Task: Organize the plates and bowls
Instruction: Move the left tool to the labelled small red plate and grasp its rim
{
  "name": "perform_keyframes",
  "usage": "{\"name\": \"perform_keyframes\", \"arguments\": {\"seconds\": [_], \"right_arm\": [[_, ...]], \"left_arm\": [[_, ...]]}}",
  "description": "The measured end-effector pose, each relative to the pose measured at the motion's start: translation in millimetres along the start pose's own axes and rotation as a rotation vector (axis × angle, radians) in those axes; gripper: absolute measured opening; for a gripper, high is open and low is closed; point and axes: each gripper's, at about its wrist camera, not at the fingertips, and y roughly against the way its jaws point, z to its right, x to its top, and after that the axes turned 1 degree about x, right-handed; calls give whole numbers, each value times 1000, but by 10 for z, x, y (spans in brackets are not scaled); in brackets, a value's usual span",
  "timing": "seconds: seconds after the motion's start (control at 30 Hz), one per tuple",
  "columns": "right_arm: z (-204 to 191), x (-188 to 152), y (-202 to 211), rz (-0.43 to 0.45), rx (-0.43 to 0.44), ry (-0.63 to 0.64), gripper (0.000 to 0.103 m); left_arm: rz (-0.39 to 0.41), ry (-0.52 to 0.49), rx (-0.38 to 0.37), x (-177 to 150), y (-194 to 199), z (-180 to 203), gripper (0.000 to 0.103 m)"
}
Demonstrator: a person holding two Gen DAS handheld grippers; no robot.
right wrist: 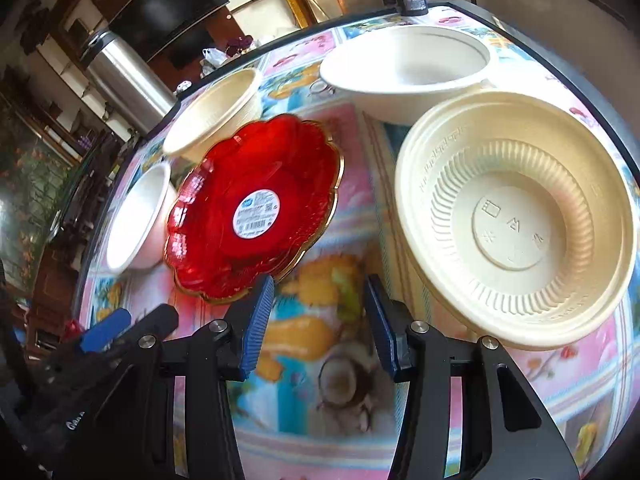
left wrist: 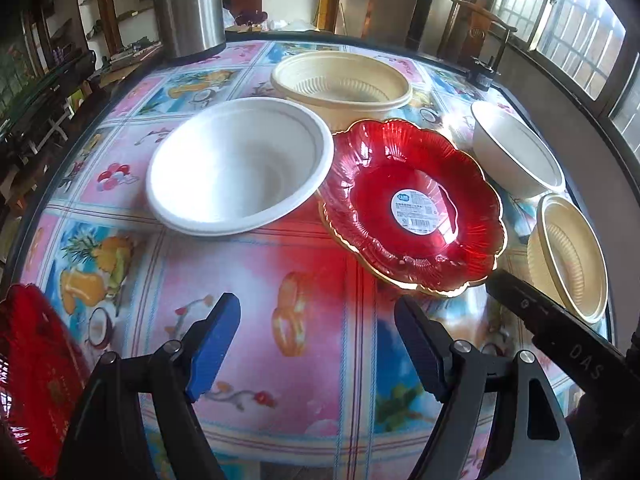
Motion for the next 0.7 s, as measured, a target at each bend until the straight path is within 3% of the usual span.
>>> {"name": "perform_keyframes", "arguments": {"seconds": [0.17, 0.7], "right_arm": [[66, 112, -9, 22, 46, -30, 46], [28, 469, -259, 37, 56, -59, 47]], "left_arm": [[18, 37, -22, 95, -17, 26, 80], [-26, 23, 20, 362, -363, 225, 80]]}}
